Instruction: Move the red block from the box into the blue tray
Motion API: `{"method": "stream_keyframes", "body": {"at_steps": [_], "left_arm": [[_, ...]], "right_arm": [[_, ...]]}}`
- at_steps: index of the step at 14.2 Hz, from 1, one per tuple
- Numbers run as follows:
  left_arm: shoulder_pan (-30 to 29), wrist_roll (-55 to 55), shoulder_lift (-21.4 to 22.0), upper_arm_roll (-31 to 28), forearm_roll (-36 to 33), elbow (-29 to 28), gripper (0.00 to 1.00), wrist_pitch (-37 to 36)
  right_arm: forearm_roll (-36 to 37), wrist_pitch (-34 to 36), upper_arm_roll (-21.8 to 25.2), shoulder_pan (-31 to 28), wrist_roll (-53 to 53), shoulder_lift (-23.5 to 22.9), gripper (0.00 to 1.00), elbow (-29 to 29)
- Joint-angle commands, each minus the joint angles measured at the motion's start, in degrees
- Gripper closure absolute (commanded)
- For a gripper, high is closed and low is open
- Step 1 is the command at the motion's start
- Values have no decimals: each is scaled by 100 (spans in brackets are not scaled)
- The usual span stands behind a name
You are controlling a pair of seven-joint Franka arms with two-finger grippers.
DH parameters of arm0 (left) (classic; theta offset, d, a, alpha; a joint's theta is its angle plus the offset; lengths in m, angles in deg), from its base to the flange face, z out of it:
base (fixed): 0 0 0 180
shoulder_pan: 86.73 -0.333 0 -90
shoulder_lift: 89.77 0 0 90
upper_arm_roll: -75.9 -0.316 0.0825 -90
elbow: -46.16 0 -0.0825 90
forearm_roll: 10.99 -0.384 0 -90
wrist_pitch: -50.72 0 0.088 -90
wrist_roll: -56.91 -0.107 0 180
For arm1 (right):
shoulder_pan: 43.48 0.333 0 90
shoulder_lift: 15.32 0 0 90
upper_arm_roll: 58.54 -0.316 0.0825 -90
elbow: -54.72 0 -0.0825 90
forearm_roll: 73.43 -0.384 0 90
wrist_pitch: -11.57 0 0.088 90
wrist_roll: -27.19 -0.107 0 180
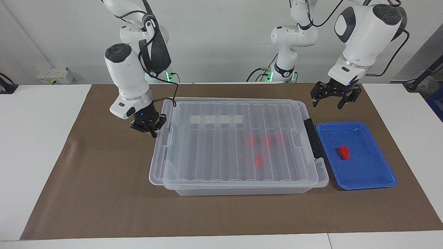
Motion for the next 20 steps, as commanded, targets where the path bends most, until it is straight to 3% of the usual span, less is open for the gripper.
{"method": "stream_keyframes", "body": {"at_steps": [1,10,15,17,20], "left_arm": [[80,55,103,-87,35,-159,0,-25],[54,47,-30,-17,35,-26,0,1],[97,64,-21,-61,35,-9,0,36],[106,73,14,-61,35,-9,0,54],[98,64,76,-43,35,-18,0,36]], "right_arm": [[-130,62,-205,-46,-43,49,100,-44],[-130,210,-241,-64,-132,101,100,17],[-130,668,233,-56,-150,505,97,0],[-130,913,514,-38,-176,663,56,-1],[-130,1308,1199,234,-229,953,31,34]]}}
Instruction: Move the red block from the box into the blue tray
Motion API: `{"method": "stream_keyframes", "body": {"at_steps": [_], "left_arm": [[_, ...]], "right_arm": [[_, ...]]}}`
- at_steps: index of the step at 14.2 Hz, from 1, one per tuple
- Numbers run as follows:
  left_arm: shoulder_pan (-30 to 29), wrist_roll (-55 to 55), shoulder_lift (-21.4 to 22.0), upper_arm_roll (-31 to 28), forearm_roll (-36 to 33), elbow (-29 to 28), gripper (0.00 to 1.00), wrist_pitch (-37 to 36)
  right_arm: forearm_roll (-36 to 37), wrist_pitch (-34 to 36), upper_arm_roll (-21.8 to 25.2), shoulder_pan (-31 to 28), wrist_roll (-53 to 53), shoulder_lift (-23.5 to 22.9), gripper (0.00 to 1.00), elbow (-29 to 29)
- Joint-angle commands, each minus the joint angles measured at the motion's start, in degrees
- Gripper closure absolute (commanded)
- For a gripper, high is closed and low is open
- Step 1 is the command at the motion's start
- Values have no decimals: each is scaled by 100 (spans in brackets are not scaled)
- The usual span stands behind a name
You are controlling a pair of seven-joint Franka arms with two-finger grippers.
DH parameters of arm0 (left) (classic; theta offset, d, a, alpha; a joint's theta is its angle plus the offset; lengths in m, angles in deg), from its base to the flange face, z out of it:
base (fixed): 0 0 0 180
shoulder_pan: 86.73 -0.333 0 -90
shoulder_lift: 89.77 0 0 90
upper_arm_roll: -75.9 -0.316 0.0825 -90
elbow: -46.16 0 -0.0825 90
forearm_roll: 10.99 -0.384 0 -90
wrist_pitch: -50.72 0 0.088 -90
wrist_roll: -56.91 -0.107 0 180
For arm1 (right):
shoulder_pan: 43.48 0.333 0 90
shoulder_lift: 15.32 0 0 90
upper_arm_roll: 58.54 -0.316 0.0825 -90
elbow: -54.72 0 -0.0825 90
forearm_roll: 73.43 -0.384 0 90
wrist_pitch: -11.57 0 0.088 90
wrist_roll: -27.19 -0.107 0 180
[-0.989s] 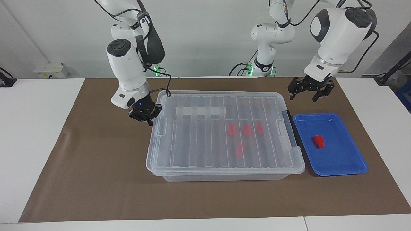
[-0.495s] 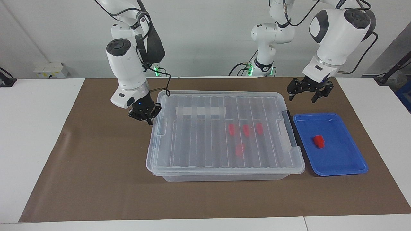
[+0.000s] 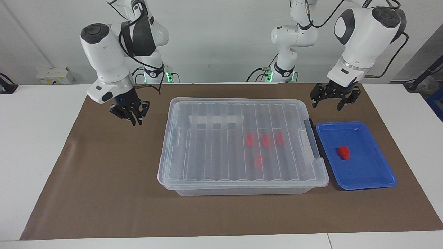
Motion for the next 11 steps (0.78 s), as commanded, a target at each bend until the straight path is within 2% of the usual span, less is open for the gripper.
{"method": "stream_keyframes", "body": {"at_steps": [1,2,5,9,11], "left_arm": [[61,62,96,-58,35,-13,0,8],[52,62,96,-58,35,-13,0,0],[-35,53,131,-32,35,-22,0,8],[-308,36,131,126,43,-40,0,0],[-360,36,140,196,43,-40,0,0]], "right_arm": [[-119,384,478,191,-113,314,14,5],[-110,524,584,191,-121,375,3,84],[-110,1279,726,217,-192,280,2,846],[22,2114,734,217,-236,-159,2,1963],[48,2344,734,226,-288,-169,2,2089]]}}
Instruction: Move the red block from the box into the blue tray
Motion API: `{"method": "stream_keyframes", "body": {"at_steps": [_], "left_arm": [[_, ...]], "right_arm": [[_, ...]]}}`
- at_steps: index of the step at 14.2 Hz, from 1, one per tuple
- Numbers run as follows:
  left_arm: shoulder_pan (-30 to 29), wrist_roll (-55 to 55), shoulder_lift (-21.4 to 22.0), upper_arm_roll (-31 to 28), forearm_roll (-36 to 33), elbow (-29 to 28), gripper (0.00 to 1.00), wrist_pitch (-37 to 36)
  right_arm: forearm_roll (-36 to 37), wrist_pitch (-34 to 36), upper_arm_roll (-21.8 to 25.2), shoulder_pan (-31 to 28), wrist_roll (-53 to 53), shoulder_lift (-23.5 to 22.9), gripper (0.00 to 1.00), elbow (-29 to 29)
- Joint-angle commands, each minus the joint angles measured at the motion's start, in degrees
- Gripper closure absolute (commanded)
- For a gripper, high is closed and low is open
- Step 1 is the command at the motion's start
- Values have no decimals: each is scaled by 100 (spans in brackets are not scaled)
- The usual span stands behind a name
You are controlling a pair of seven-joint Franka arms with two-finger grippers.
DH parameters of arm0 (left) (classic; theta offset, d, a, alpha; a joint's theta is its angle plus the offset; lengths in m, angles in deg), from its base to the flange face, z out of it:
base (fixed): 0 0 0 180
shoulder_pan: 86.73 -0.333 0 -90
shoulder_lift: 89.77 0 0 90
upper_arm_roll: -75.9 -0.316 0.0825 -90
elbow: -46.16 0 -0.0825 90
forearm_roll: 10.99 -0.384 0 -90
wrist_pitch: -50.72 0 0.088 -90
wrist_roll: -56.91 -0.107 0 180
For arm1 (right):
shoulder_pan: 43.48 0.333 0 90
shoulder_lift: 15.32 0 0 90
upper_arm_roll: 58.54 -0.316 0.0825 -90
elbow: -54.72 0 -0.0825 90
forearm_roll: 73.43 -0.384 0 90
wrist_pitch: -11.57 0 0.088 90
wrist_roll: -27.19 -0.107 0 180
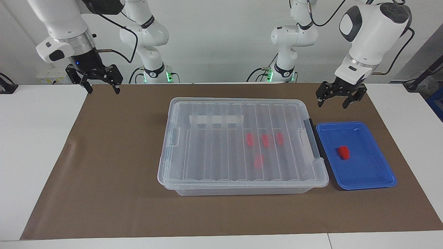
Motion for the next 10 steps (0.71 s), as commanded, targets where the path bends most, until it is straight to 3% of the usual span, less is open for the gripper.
{"method": "stream_keyframes", "body": {"at_steps": [1,4,10], "left_arm": [[-202,28,89,193,43,-40,0,-9],[-474,28,89,509,43,-40,0,-18],[-431,45,81,519,43,-58,0,-9]], "right_arm": [[38,330,54,67,-291,-217,1,334],[29,506,37,119,-302,-76,0,140],[38,489,37,120,-363,-23,0,69]]}}
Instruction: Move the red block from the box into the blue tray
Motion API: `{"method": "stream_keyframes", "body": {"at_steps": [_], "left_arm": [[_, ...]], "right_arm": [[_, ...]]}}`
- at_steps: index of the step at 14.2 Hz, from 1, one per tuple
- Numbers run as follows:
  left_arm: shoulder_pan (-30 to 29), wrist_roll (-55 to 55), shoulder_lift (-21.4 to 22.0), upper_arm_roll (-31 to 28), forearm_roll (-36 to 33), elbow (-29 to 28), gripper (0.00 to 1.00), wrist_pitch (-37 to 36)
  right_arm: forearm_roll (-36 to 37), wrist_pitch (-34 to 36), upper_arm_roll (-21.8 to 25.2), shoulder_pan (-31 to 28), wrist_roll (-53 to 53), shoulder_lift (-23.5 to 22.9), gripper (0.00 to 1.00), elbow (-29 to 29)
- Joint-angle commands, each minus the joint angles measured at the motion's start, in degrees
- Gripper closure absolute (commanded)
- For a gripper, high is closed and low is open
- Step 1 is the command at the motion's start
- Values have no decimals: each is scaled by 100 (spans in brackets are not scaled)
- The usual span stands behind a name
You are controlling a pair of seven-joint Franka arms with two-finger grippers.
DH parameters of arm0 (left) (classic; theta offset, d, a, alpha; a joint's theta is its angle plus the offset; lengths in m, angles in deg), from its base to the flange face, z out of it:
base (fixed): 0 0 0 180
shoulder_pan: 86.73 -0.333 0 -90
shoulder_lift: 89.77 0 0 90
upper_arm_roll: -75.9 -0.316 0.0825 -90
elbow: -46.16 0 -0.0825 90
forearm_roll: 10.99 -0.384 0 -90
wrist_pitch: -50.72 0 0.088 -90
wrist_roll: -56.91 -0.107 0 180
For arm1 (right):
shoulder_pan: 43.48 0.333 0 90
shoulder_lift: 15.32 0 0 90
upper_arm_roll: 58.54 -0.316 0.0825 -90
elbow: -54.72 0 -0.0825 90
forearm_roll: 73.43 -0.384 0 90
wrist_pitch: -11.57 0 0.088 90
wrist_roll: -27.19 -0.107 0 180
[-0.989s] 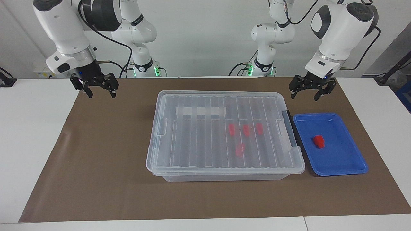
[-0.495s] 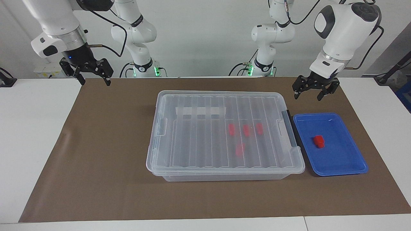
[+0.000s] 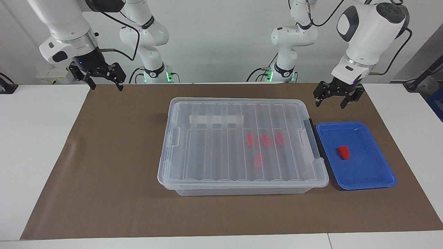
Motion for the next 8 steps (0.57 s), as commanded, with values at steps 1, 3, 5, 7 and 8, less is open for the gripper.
{"method": "stream_keyframes", "body": {"at_steps": [1,3,5,7,8], "left_arm": [[-52,45,81,57,43,-57,0,-7],[-70,45,81,48,43,-57,0,-7],[-87,54,81,40,43,-57,0,2],[-96,54,81,40,43,-57,0,-7],[-96,54,81,40,43,-57,0,-7]], "right_arm": [[37,31,34,36,-138,82,0,-80],[37,40,34,36,-156,82,0,-89],[37,14,34,36,-200,90,0,-150],[37,-13,34,36,-200,99,0,-176],[37,-22,34,36,-200,108,0,-185]]}}
